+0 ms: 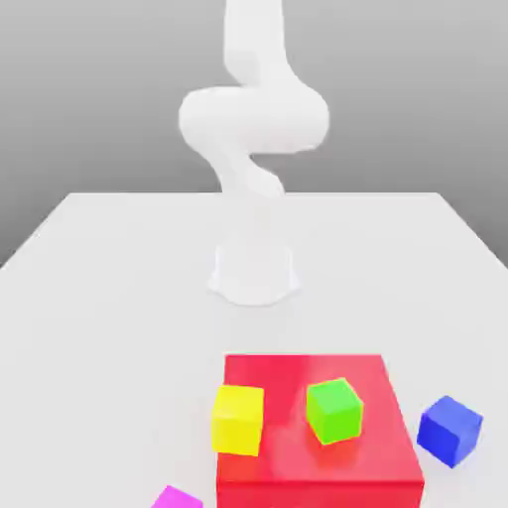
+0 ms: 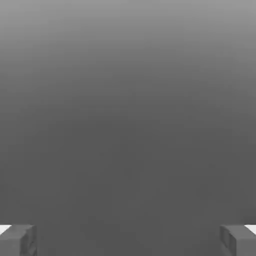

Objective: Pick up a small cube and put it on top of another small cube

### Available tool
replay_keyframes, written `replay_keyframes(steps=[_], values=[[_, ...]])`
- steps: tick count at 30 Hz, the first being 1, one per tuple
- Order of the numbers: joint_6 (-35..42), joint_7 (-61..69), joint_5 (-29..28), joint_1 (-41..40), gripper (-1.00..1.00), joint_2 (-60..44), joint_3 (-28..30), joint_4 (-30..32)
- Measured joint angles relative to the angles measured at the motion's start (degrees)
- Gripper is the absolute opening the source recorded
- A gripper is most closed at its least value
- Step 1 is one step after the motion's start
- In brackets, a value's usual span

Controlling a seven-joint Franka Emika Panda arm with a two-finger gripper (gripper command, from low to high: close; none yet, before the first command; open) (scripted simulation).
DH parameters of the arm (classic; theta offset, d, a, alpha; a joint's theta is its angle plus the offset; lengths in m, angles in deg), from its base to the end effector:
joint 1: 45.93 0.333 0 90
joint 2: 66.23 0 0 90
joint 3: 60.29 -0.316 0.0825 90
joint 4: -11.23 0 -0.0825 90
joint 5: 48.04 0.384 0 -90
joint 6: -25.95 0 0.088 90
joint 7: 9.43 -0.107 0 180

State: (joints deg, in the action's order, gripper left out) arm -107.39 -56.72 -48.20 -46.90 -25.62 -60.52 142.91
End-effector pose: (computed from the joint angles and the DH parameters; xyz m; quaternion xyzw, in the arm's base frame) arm 0.3795 -0.0044 0.6819 -0.8522 0.3791 -0.3323 0.1400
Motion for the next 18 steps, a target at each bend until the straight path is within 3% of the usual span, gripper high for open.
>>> replay_keyframes(steps=[18], values=[[-11.2,-10.6,-1.4,-5.2,0.0,-37.7,0.3,-0.7]])
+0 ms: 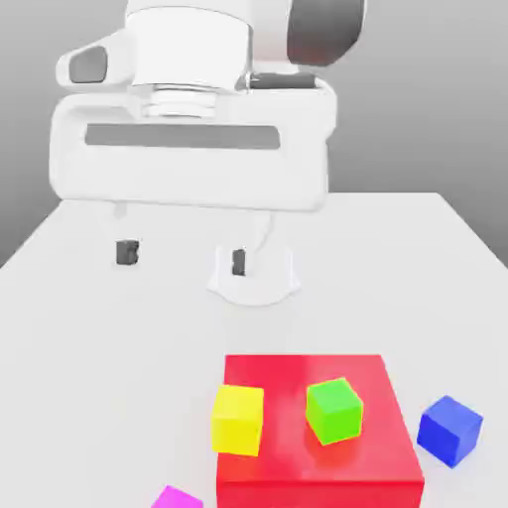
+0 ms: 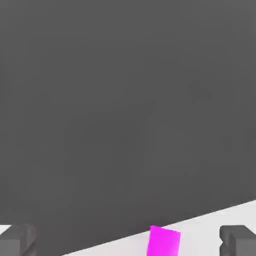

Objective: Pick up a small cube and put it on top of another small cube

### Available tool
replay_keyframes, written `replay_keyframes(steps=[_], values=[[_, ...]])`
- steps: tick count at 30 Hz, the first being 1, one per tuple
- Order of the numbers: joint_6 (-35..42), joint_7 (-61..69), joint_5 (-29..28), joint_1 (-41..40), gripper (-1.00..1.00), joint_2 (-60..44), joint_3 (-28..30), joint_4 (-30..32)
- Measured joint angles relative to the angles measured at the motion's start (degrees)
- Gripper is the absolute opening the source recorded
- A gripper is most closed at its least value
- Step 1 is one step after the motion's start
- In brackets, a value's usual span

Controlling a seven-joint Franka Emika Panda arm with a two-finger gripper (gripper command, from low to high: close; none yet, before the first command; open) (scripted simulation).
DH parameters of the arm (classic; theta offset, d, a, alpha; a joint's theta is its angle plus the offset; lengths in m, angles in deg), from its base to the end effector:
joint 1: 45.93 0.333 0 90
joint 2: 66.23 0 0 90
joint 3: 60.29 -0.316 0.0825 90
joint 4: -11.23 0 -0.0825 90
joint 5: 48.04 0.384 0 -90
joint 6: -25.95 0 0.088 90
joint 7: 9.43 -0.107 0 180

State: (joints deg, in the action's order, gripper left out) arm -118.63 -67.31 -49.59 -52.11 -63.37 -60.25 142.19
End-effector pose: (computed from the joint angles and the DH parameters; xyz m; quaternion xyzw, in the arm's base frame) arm 0.5313 -0.0576 0.4031 -0.8440 0.5168 -0.1331 0.0540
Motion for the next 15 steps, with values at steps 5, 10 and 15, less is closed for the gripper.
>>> replay_keyframes(steps=[5,10,15], values=[[-3.1,-2.3,0.5,-0.9,0.0,-10.4,0.5,-0.2],[-6.2,-4.0,1.8,-1.7,0.0,-20.7,1.0,-0.4],[-12.7,-4.3,2.6,-2.1,0.0,-31.1,0.8,-2.0]])
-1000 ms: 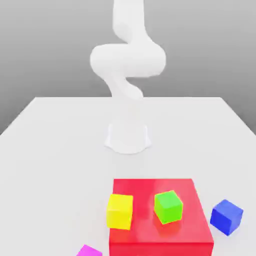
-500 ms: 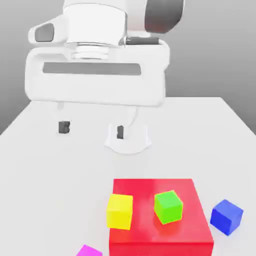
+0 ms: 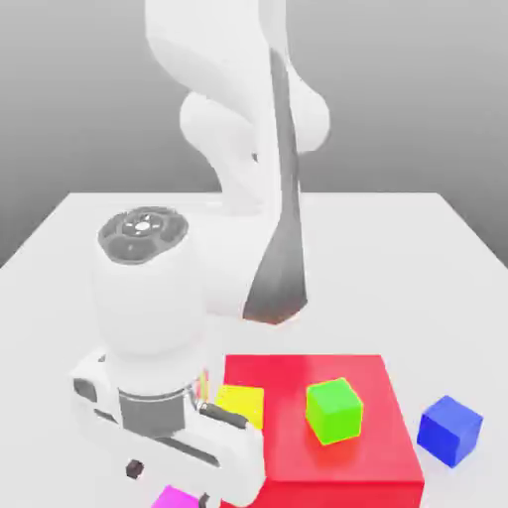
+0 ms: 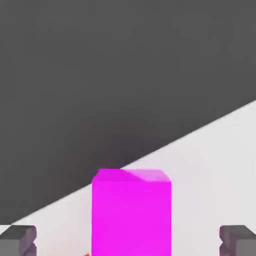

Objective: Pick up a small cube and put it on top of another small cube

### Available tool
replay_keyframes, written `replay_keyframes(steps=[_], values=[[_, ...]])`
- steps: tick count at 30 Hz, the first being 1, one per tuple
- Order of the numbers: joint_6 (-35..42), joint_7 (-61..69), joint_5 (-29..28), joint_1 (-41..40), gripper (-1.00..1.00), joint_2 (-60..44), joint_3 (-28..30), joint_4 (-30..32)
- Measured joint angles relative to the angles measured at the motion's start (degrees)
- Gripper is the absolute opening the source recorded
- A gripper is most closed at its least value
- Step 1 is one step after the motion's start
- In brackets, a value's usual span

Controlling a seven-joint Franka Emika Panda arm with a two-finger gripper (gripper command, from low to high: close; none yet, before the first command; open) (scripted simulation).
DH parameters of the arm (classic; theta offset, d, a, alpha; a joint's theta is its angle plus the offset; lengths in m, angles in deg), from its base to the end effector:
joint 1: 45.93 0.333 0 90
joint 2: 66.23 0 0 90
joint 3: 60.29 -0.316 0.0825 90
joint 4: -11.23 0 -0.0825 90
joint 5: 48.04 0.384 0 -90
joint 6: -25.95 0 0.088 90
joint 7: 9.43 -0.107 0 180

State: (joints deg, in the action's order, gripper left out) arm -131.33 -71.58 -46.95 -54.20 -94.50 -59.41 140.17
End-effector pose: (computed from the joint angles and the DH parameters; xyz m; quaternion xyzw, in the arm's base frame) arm 0.5283 -0.0863 0.1433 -0.8080 0.5892 -0.0006 0.0003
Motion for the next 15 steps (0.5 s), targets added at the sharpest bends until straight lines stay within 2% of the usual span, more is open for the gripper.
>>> replay_keyframes(steps=[1,8,12,15], values=[[-1.2,0.0,0.1,0.0,-1.0,-1.6,0.0,-0.3],[-1.4,0.0,0.0,-0.1,-1.0,-1.8,-0.1,-0.4],[4.0,-0.1,-0.1,0.1,-1.0,5.2,0.1,1.2],[5.7,1.7,-1.3,3.5,-1.0,9.4,-3.7,3.8]])
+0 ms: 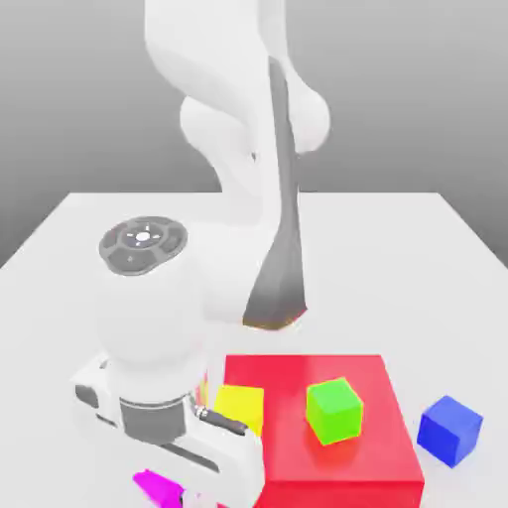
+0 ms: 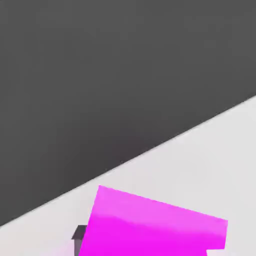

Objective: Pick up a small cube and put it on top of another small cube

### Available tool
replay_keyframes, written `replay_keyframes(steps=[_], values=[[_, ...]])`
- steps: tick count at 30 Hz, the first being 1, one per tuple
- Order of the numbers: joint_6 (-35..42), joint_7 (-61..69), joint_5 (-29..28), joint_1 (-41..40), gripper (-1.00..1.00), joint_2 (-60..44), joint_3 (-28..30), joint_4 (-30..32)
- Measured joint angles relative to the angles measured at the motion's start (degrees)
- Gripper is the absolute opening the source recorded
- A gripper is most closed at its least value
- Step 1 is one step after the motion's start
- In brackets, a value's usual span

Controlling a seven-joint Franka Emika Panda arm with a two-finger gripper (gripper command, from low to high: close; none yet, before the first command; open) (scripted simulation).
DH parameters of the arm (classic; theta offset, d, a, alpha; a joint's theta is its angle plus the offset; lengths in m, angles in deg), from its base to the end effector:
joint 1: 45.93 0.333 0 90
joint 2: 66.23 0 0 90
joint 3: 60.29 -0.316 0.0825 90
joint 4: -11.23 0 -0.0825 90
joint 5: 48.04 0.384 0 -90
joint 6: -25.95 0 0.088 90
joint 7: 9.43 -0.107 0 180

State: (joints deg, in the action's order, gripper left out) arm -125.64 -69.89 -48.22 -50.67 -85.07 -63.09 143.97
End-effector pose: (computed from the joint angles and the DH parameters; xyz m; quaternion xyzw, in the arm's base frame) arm 0.5232 -0.0169 0.2002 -0.8554 0.5180 0.0032 0.0064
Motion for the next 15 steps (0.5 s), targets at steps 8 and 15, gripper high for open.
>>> replay_keyframes(steps=[8,15], values=[[1.1,6.3,-3.5,11.3,-1.0,9.2,-12.8,8.4],[-5.5,3.4,-11.6,18.5,1.0,2.5,-13.6,9.0]])
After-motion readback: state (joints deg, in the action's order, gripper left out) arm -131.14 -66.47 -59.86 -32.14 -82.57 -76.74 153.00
